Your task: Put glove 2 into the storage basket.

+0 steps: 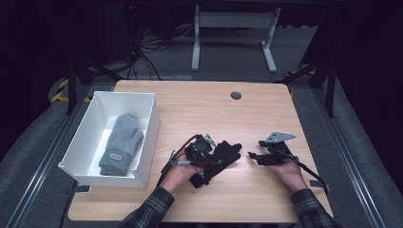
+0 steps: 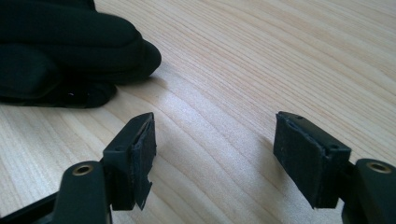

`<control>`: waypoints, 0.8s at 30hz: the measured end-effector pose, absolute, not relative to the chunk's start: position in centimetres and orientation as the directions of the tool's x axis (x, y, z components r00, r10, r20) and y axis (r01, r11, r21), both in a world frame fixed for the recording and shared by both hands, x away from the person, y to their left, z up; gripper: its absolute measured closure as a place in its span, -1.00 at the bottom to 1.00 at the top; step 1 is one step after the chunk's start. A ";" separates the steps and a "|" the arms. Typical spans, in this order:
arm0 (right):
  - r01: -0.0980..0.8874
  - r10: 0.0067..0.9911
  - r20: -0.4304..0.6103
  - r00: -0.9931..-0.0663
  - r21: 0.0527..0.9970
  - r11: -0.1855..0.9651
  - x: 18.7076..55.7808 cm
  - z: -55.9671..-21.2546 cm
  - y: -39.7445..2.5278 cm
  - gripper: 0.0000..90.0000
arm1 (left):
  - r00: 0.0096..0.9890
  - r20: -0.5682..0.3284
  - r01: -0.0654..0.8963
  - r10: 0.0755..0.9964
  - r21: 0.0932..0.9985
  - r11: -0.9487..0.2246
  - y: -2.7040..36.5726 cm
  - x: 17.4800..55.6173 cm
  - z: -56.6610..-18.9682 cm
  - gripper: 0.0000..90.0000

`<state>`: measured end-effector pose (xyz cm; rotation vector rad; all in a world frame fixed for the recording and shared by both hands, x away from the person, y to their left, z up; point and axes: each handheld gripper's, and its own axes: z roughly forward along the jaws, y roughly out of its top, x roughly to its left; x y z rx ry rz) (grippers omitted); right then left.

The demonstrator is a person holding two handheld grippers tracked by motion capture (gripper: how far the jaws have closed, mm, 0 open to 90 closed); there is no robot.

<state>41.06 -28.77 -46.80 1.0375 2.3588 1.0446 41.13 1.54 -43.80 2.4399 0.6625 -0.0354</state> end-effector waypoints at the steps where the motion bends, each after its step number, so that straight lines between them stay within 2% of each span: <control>1: 0.480 0.745 -0.028 -0.666 0.749 0.457 41.1 -46.8 -28.8 -0.33 | 0.875 -0.175 0.468 0.452 0.549 -0.693 1.5 41.1 -43.8 0.44; 7: 0.480 0.745 -0.028 -0.666 0.749 0.457 41.1 -46.8 -28.8 -0.33 | 0.858 -0.155 0.484 0.490 0.564 -0.669 2.6 40.8 -40.2 0.43; 15: 0.482 0.747 -0.026 -0.664 0.749 0.454 41.1 -46.8 -28.8 -0.33 | 0.828 -0.177 0.516 0.531 0.609 -0.602 4.8 40.9 -34.9 0.43; 24: 0.483 0.750 -0.028 -0.661 0.749 0.453 41.2 -46.8 -28.8 -0.33 | 0.804 -0.142 0.522 0.578 0.632 -0.572 8.8 41.7 -29.7 0.43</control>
